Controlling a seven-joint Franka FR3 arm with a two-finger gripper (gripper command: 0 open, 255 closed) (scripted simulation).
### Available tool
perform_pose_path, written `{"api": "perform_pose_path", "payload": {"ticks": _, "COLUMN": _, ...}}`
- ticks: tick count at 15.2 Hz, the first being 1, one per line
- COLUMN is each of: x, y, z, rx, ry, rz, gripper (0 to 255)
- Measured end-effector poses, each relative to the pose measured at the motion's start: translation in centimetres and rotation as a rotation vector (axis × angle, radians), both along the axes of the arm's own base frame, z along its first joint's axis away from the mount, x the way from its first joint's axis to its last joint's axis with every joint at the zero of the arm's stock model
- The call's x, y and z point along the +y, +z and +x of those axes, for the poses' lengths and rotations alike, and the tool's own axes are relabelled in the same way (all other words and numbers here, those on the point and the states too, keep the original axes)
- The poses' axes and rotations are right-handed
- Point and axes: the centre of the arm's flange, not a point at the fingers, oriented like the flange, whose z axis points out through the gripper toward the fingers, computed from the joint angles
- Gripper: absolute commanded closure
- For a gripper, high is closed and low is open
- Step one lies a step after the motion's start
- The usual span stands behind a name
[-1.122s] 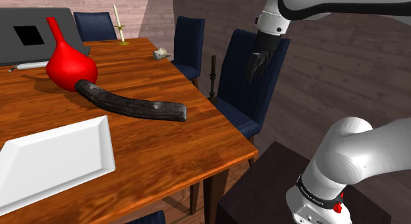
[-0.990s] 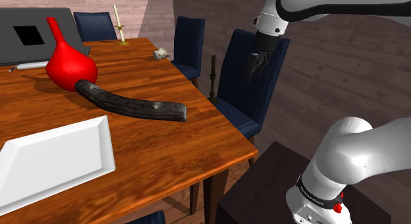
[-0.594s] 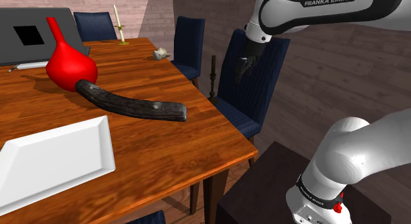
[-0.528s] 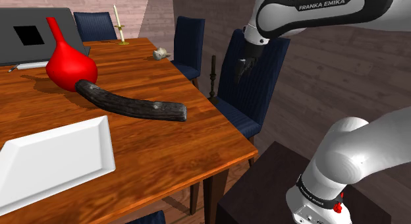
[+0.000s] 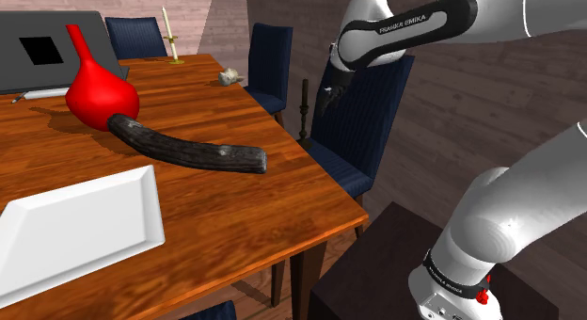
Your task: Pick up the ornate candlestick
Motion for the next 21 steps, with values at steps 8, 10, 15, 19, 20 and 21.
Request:
{"api": "perform_pose_path", "payload": {"ticks": 8, "x": -3.1, "y": -3.0, "z": 8.4, "rx": -0.085, "ry": 0.018, "rz": -0.048, "gripper": 0}}
{"api": "perform_pose_path", "payload": {"ticks": 10, "x": -3.7, "y": -4.0, "z": 10.4, "rx": -0.106, "ry": 0.022, "rz": -0.06, "gripper": 0}}
{"api": "perform_pose_path", "payload": {"ticks": 15, "x": -4.7, "y": -6.0, "z": 12.6, "rx": -0.127, "ry": 0.026, "rz": -0.073, "gripper": 0}}
{"api": "perform_pose_path", "payload": {"ticks": 19, "x": -4.7, "y": -7.9, "z": 12.7, "rx": -0.128, "ry": 0.026, "rz": -0.073, "gripper": 0}}
{"api": "perform_pose_path", "payload": {"ticks": 20, "x": -4.7, "y": -8.2, "z": 12.7, "rx": -0.128, "ry": 0.026, "rz": -0.073, "gripper": 0}}
{"api": "perform_pose_path", "payload": {"ticks": 21, "x": -4.7, "y": -8.2, "z": 12.7, "rx": -0.128, "ry": 0.026, "rz": -0.073, "gripper": 255}}
